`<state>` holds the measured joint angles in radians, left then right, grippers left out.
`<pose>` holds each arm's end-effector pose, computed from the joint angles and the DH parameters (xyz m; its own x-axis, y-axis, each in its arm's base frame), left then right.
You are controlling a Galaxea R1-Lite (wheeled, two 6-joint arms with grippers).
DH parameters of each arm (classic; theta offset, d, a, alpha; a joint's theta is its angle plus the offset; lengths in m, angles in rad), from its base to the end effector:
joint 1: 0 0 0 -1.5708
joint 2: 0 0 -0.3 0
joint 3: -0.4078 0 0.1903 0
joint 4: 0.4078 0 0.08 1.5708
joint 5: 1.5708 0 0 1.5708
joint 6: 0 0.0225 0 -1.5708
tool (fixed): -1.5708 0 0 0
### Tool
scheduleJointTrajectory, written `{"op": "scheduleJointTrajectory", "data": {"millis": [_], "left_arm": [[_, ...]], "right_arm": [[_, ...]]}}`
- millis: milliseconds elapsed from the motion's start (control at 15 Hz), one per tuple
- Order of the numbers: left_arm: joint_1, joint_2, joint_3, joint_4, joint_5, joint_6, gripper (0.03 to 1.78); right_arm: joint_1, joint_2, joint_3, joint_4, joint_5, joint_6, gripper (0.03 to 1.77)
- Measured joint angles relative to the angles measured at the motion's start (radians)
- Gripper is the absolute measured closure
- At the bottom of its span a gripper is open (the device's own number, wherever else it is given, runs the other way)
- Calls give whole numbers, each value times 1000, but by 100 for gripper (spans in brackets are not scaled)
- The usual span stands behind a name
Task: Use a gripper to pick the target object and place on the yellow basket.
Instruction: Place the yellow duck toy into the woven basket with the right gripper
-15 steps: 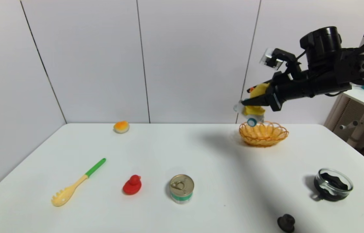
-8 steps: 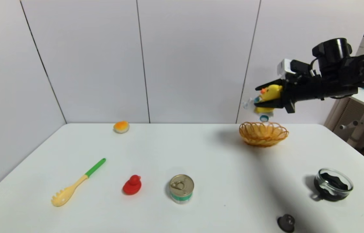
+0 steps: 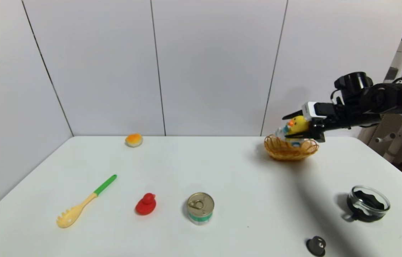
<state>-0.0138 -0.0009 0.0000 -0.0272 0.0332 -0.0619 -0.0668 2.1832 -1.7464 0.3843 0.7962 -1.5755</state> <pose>-0.0229 0.0011 0.0782 0.9994 0.0194 0.0281 -0.0176 0.9979 -0.0628 0.4280 -0.0125 0.1699 0.5232 0.6813 -0.5119 -0.7282 0.0454 -0.6839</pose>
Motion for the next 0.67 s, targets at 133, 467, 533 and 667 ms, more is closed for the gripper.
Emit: {"op": "scheduleJointTrajectory", "data": {"millis": [133,467,533,667], "left_arm": [[0,0,0,0,0,0,12],[0,0,0,0,1,0,12],[0,0,0,0,0,0,12],[0,0,0,0,1,0,12]], "right_arm": [[0,28,-1,0,-21,-19,88],[2,79,-27,-1,-67,-24,88],[2,84,-33,0,-68,-23,79],[5,88,-37,1,-69,-13,63]]}}
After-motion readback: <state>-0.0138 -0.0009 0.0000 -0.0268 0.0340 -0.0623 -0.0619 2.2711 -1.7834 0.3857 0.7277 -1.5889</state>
